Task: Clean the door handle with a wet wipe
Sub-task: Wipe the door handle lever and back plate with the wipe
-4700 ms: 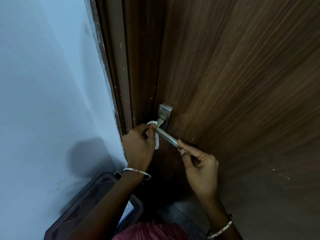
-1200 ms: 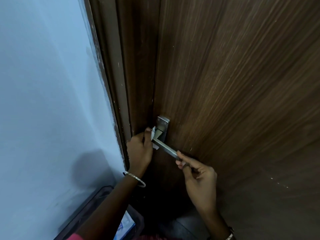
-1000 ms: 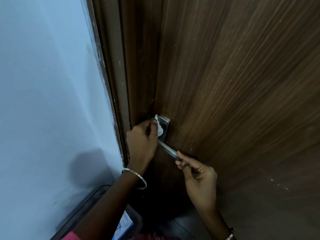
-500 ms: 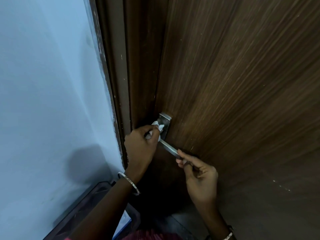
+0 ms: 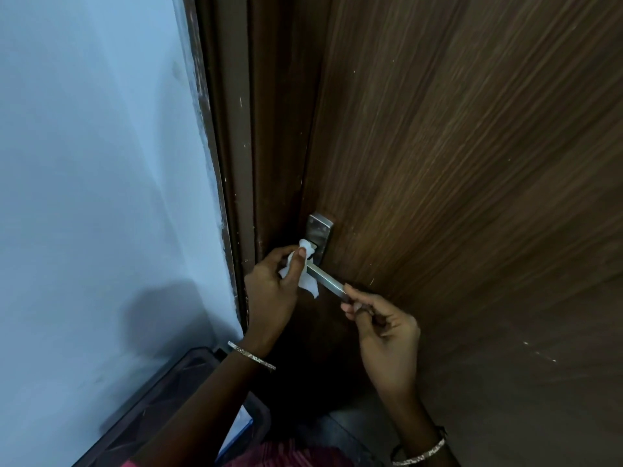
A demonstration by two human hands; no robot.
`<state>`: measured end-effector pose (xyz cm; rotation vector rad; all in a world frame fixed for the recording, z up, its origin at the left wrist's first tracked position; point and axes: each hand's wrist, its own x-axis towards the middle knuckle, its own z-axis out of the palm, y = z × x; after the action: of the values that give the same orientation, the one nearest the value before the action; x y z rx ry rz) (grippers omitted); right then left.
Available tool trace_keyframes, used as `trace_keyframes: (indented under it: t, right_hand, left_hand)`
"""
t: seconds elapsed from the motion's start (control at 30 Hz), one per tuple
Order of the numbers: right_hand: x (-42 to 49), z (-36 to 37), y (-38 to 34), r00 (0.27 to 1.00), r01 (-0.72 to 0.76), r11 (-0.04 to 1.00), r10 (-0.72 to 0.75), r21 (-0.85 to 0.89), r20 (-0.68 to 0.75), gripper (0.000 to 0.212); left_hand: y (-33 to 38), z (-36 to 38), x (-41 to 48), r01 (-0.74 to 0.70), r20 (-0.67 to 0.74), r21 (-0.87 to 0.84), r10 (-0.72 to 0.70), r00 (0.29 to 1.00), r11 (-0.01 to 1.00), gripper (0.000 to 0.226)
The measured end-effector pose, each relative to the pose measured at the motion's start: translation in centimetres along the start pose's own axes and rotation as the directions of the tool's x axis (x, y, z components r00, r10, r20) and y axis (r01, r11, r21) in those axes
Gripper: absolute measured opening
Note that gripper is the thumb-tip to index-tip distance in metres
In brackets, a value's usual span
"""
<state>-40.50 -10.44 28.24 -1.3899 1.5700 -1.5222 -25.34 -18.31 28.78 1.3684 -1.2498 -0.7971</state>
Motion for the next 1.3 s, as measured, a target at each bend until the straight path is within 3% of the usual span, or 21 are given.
trace_keyframes:
  t: [0.07, 0.13, 0.2, 0.33, 0.47, 0.63, 0.73, 0.83, 0.93, 1.07, 1.2, 1.3]
  right_hand:
    - [0.0, 0.0, 0.1, 0.999, -0.036, 0.999, 0.036, 0.035, 0.0, 0.044]
    - [-0.3, 0.3, 0.4, 0.992, -0.121, 0.988, 0.124, 0.1, -0.025, 0.042]
    - [-0.8, 0.8, 0.7, 0.969, -0.24, 0.961, 0.245, 0.135, -0.023, 0.044]
    - [-1.0, 2.2, 0.9, 0.844, -0.53, 0.825, 0.488, 0.198, 0.224, 0.045]
    - [-0.1, 3.6, -0.6, 0.731, -0.679, 0.595, 0.492, 0.43, 0.472, 0.035]
    - [0.5, 4.0, -1.8, 0.701, -0.71, 0.395, 0.468, 0.583, 0.537, 0.045]
    - [-0.2, 3.2, -1.9, 0.677, -0.728, 0.345, 0.498, 0.592, 0.542, 0.049]
    - [-0.7, 2.2, -2.3, 0.705, -0.694, 0.408, 0.551, 0.593, 0.447, 0.042]
    - [-0.8, 1.2, -2.4, 0.769, -0.608, 0.589, 0.603, 0.532, 0.211, 0.024]
    - [-0.4, -1.4, -2.4, 0.897, -0.356, 0.886, 0.413, 0.297, -0.159, 0.023]
    - [-0.2, -0.6, -3.0, 0.956, -0.208, 0.976, 0.216, 0.057, -0.201, 0.032]
    - [-0.7, 2.1, -3.6, 0.995, -0.091, 0.974, 0.08, -0.206, -0.06, 0.04]
  left_hand:
    - [-0.2, -0.2, -0.1, 0.127, 0.005, -0.101, -0.127, 0.992, 0.987, 0.024]
    - [-0.1, -0.5, -0.2, 0.311, 0.084, -0.318, -0.3, 0.95, 0.896, 0.021]
    - [0.2, -0.7, -0.5, 0.383, 0.135, -0.429, -0.361, 0.923, 0.818, 0.02]
    - [0.6, -0.8, -1.5, 0.371, 0.034, -0.403, -0.391, 0.92, 0.837, 0.018]
    - [1.7, -0.4, -3.1, 0.405, 0.048, -0.482, -0.438, 0.898, 0.777, 0.014]
    - [2.4, 0.3, -5.3, 0.411, 0.116, -0.476, -0.408, 0.906, 0.777, 0.015]
    - [2.5, 0.0, -6.7, 0.367, 0.198, -0.421, -0.31, 0.93, 0.83, 0.022]
    - [2.5, -0.1, -7.7, 0.363, 0.281, -0.345, -0.274, 0.92, 0.865, 0.024]
    - [2.2, -0.4, -6.8, 0.367, 0.205, -0.254, -0.321, 0.925, 0.895, 0.02]
    - [2.1, -1.9, -4.4, 0.404, 0.123, -0.271, -0.385, 0.915, 0.874, 0.021]
    - [1.8, -2.5, -3.4, 0.387, 0.111, -0.29, -0.371, 0.922, 0.875, 0.031]
    - [1.7, -2.6, -3.1, 0.385, 0.162, -0.281, -0.352, 0.922, 0.879, 0.044]
